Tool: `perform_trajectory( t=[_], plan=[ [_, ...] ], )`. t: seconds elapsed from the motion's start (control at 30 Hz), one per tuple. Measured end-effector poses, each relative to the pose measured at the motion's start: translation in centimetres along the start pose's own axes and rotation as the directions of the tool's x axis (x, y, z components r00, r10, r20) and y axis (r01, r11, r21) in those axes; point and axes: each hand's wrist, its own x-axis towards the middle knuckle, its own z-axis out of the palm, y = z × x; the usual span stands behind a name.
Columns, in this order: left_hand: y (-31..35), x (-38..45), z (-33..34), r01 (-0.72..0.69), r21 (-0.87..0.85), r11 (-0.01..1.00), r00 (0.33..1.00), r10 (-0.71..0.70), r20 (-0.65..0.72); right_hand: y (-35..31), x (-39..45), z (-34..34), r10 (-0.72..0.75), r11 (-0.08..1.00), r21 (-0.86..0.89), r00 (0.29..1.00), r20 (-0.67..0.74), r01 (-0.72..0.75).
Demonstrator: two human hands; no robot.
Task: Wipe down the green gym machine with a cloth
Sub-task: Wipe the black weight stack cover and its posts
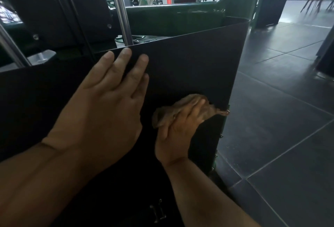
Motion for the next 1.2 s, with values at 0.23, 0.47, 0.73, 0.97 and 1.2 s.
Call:
perform_trajectory(
  t=[0.23,0.47,0.73,0.97,1.2],
  plan=[
    [0.6,0.2,0.2,0.032,-0.064,0.997,0.999,-0.032,-0.007,-0.3,3.6,-2.7,-0.05,0.994,-0.09,0.997,0.059,0.056],
    [0.0,0.2,-0.5,0.046,-0.048,0.998,0.998,-0.047,-0.031,-5.4,4.3,-2.7,-0.337,0.905,-0.184,0.912,0.235,0.383],
    [-1.2,-0.4,-2.2,0.105,-0.043,0.994,0.994,-0.106,-0.018,-8.0,8.8,-3.4,-0.238,0.958,-0.161,0.971,0.018,0.238],
    [-1.2,-0.2,-2.8,0.163,0.009,0.987,0.986,-0.163,0.043,-4.0,12.8,-5.8,-0.354,0.89,-0.29,0.934,0.047,0.352],
    [-1.2,0.5,-3.4,0.2,-0.158,0.967,0.98,-0.196,0.043,-6.4,13.3,-7.3,-0.49,0.846,-0.204,0.869,0.066,0.492]
  ],
)
